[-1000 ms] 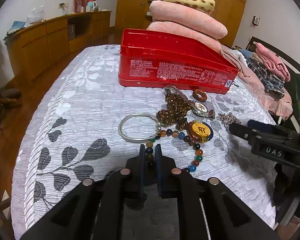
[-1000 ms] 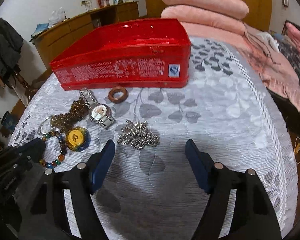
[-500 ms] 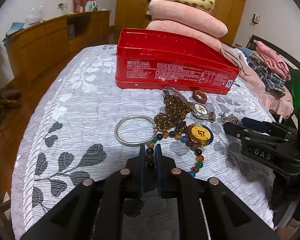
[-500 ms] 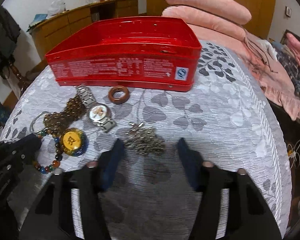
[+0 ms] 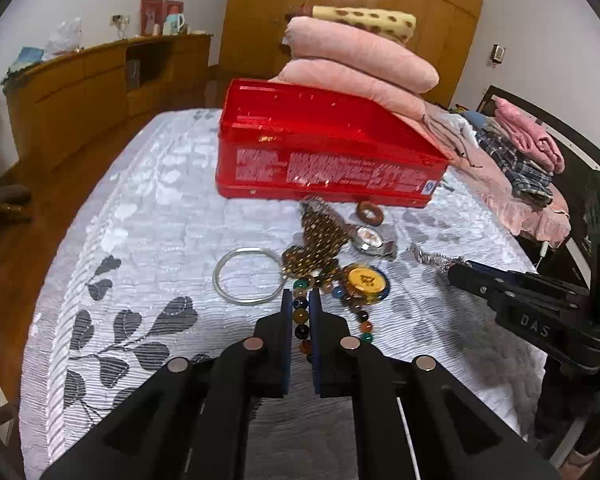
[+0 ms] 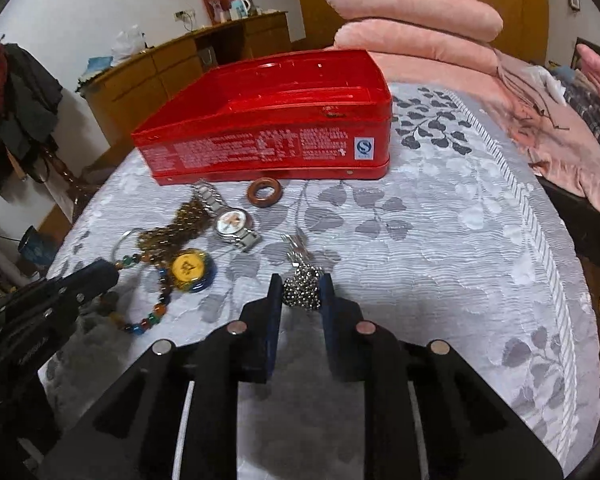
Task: Organize jewelry
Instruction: 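Grasp the silver chain cluster with the right gripper while the left gripper lifts the bracelet, then carry the bracelet and silver chain over the red tin and lower them inside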
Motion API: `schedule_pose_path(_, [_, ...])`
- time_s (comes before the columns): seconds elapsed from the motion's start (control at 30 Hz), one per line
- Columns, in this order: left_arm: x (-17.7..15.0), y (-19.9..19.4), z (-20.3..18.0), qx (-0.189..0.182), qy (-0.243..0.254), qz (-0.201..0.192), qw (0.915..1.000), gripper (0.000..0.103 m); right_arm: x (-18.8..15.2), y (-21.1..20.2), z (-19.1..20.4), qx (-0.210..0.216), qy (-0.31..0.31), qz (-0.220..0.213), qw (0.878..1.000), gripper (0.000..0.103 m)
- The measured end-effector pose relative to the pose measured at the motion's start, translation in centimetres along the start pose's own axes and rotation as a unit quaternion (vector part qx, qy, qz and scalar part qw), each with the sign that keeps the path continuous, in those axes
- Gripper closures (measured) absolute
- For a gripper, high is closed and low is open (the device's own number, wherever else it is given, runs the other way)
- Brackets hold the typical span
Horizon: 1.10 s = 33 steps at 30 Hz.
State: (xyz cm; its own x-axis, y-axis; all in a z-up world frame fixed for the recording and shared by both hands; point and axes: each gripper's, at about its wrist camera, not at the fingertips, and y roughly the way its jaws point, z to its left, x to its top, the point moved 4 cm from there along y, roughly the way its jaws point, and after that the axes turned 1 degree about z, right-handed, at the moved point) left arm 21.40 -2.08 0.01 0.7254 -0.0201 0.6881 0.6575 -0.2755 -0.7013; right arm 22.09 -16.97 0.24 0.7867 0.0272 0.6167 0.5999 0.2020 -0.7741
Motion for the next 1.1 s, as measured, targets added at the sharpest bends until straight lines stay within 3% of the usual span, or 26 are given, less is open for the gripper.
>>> schedule_pose_path(0.53, [2.2,-3.3,-1.4,-0.015,0.014,-0.052,0.9984,0.095,1.8,-4.8,1.1,0.026,-0.009,-0.055,0.998,0.085])
schedule_pose_path(0.87, [6.2,-6.0,-1.4,-0.036,0.010,-0.099,0.9944,0.095,3.6,-5.7,1.5,0.044,-0.008,-0.072,0.996,0.085])
schedule_pose_path(1.1, [8.4,-6.1,-1.2,-0.030,0.006,-0.116,0.9928,0.095,5.2,-5.9,1.7,0.045,-0.006,-0.080,0.996,0.085])
